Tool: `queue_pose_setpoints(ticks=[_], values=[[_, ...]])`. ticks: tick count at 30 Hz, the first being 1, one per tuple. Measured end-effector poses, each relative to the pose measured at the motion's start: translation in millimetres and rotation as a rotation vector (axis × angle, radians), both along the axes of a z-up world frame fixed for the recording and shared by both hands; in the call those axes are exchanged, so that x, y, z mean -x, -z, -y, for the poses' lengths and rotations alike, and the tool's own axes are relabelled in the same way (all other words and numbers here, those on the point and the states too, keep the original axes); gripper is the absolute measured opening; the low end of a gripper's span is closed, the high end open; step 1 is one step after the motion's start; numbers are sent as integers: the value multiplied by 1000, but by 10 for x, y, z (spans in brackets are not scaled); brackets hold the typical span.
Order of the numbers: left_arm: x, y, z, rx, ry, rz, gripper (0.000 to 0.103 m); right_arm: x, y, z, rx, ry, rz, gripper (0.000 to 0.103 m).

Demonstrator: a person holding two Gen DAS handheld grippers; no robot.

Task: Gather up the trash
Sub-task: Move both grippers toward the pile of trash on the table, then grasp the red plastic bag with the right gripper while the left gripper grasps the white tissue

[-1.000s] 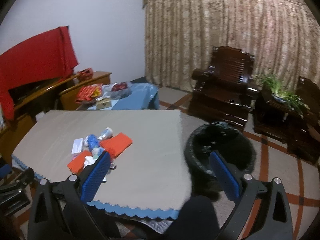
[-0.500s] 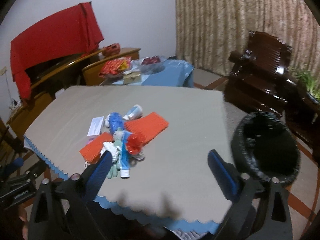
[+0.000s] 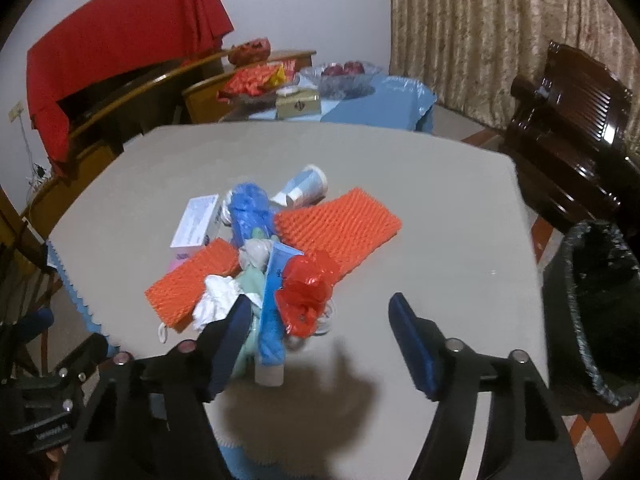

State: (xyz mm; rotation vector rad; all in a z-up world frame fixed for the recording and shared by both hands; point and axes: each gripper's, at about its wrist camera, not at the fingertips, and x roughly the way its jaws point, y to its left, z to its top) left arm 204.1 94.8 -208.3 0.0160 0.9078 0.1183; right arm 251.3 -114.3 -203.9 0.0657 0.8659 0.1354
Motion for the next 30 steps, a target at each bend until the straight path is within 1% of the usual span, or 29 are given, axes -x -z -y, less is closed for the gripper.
queue_pose_setpoints(ticks=[4,7,9,10,12,13,15,17,22,28,29,30], values=[[-141,152,-23,15,0,-13,97,-203,196,-36,-1,-10,-36,66],[-258,253,28,25,21,-16,97,-310,333,-59,-2,-14,-56,65],[-353,330,88,25,40,-23,97,-384,422,-50,-10,-18,-65,61],[-406,374,119,30,52,-30,97,-409,453,-47,-15,-21,-71,57],[-479,434,167,37,66,-41,97,-474,524,-32,-28,-26,-87,47],[-519,472,195,39,73,-50,97,-500,555,-14,-39,-31,-93,37],[-580,535,249,48,84,-65,97,-530,596,58,-86,-35,-91,33],[-618,575,297,50,93,-72,97,-528,583,119,-104,-31,-78,27],[-720,664,460,47,117,-90,97,-474,467,268,-113,-12,-44,26],[-752,696,603,50,131,-91,97,-424,428,380,-120,0,-36,26],[-767,716,628,49,134,-94,95,-420,429,385,-119,0,-35,26],[-776,727,632,51,135,-98,89,-420,428,386,-120,-1,-36,26]])
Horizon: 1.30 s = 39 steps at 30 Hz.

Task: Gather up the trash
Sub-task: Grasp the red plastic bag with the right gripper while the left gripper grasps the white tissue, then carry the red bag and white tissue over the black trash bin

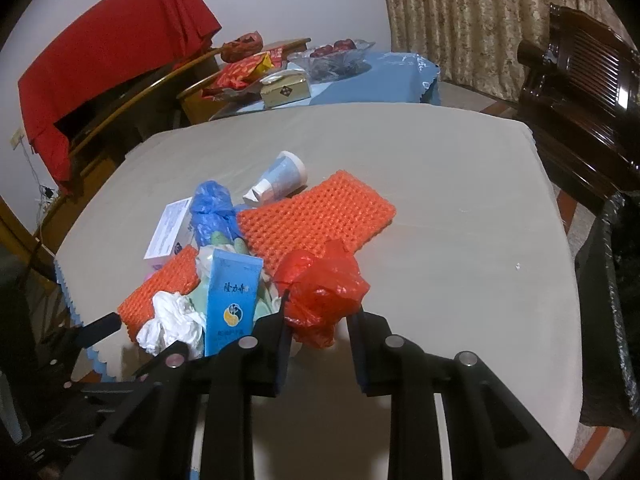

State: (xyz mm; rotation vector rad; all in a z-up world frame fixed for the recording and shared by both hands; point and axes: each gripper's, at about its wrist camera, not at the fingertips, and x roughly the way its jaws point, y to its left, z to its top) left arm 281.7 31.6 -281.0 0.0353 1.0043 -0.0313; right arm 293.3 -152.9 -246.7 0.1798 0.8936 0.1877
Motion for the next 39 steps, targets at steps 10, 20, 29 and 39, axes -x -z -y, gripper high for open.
queue_pose_setpoints(ticks=[10,20,29,39], values=[[-27,53,56,53,13,-40,37,61,-2,59,1,5,6,26],[185,-427,41,60,2,33,32,269,-345,152,-3,15,60,26],[494,-813,392,19,23,87,32,615,-688,576,19,87,105,26],[741,-1034,1179,43,102,120,32,1014,-871,1300,56,196,114,26]])
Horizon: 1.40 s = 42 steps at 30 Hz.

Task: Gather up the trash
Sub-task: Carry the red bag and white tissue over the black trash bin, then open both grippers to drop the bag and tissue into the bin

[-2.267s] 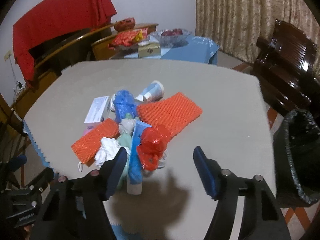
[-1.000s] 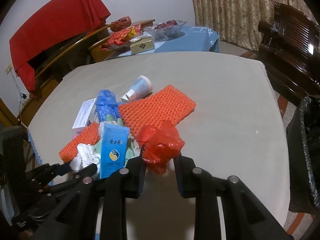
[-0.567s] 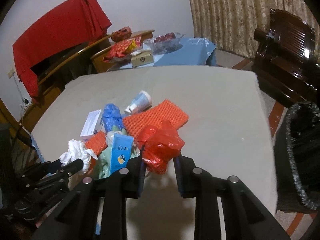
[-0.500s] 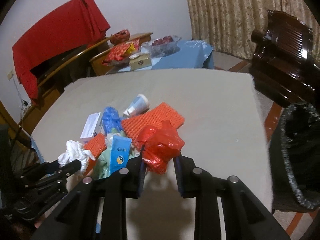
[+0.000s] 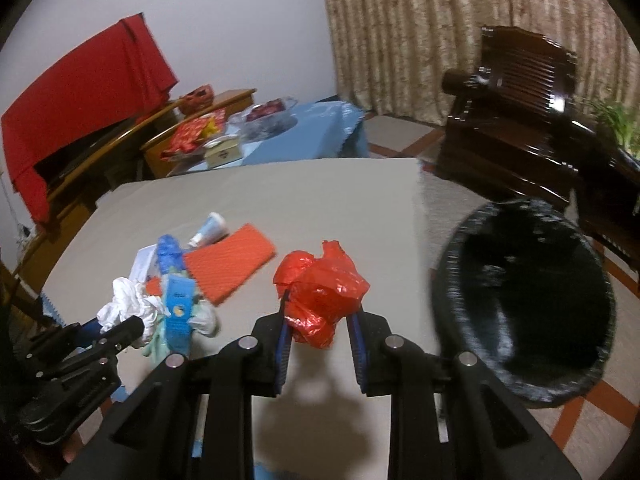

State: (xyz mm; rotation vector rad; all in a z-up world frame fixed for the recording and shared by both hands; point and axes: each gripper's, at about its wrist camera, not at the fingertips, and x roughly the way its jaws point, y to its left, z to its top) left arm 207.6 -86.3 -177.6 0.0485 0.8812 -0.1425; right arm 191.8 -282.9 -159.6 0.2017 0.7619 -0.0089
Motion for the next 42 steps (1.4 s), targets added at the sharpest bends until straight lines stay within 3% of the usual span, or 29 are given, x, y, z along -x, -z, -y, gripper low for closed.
queue_pose_setpoints(ticks=[14,25,31,37,39,40,42], values=[[14,-85,1273,31,91,10,32,259,33,1143,36,114,-20,26],[-182,213,2332,66,117,-42,34,126,586,2271,60,132,-114,26],[-262,422,2821,49,148,-73,35,46,791,2769,78,142,-150,26],[-353,622,3193,35,188,-91,41,-117,1038,3018,62,123,-191,29],[-388,693,3301,24,218,-95,50,-148,1140,3121,36,132,-205,36],[-400,717,3341,20,234,-94,54,-148,1179,3145,26,136,-214,44],[-389,744,3364,11,270,-80,67,-105,1236,3175,16,154,-221,46]])
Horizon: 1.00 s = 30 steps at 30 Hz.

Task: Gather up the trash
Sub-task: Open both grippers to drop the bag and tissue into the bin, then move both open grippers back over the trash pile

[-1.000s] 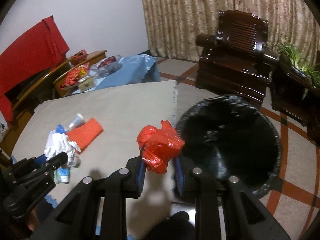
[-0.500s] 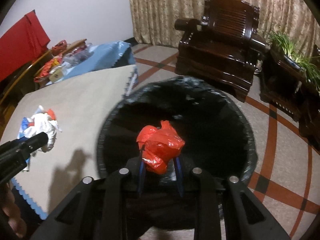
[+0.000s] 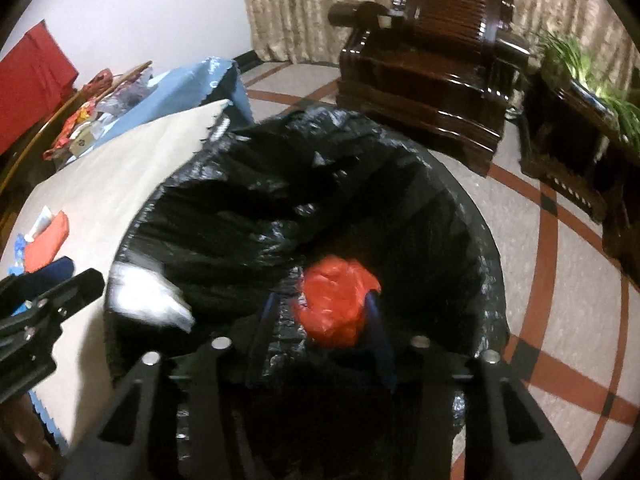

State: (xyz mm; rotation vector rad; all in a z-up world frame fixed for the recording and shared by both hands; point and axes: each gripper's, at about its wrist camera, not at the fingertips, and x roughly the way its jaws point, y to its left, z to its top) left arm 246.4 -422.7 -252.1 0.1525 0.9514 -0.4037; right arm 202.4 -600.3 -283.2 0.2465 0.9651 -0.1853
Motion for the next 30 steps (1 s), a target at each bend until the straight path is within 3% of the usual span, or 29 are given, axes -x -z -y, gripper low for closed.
queue_pose_setpoints(ticks=[7,13,16,21,30], values=[[-43,-54,-271,-12,-13,20,69,198,6,-45,-23,30,-4,46],[-12,-200,-744,-29,-56,38,75,310,-268,-361,-16,39,17,47],[65,-233,-1092,-46,-71,47,76,335,-432,-626,-25,27,45,53],[157,-334,-1906,-49,-139,55,76,316,-632,-1338,-43,-46,85,54],[267,-486,-3539,-98,-308,116,79,125,-684,-2915,-83,-257,107,54]])
